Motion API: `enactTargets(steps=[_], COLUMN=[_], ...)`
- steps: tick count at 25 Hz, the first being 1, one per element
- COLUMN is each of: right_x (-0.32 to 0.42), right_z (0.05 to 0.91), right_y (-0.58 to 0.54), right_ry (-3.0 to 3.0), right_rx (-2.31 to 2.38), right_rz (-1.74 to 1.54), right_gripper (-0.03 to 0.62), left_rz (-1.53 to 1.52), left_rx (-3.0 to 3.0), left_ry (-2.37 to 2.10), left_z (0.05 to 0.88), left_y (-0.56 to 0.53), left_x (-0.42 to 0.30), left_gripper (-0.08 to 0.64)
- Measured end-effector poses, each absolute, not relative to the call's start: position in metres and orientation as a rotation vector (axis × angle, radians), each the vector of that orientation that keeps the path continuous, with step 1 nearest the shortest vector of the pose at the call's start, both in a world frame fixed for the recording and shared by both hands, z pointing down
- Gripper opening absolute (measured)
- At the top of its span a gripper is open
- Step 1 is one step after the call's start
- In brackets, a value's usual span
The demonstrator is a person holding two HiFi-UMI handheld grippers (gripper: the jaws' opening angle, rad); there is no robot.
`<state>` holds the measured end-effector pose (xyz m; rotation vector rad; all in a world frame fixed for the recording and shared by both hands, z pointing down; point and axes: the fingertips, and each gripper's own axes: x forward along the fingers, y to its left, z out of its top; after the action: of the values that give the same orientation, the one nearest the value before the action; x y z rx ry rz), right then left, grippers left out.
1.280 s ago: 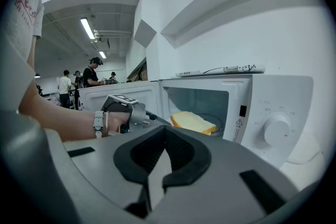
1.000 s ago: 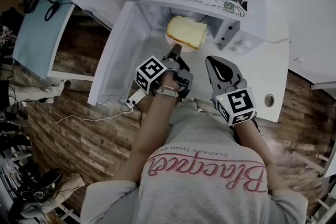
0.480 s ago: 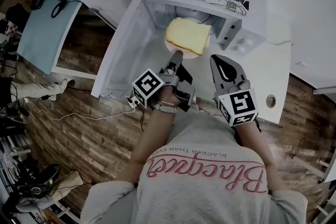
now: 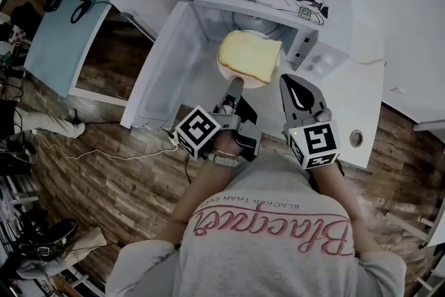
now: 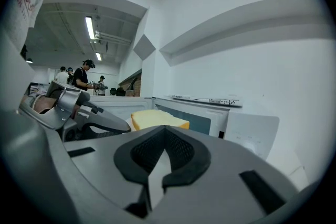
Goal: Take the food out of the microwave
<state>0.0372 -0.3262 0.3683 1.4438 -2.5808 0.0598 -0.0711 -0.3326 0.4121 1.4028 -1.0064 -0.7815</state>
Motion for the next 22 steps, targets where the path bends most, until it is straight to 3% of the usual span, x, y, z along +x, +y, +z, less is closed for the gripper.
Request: enactTargets(steps=[22], right_x=[0.038], right_z=[0.369], right_y=[-0.327], right_ry=[-2.544], right_rx=[1.429], right_rz=[-0.002], right_gripper=[0.009], left_rz=[-0.816], left_rx=[1.432], left_ry=[-0.996], left_z=[0.401], left_y=[-0.331], left_x=[-0.068], left_gripper=[0.018])
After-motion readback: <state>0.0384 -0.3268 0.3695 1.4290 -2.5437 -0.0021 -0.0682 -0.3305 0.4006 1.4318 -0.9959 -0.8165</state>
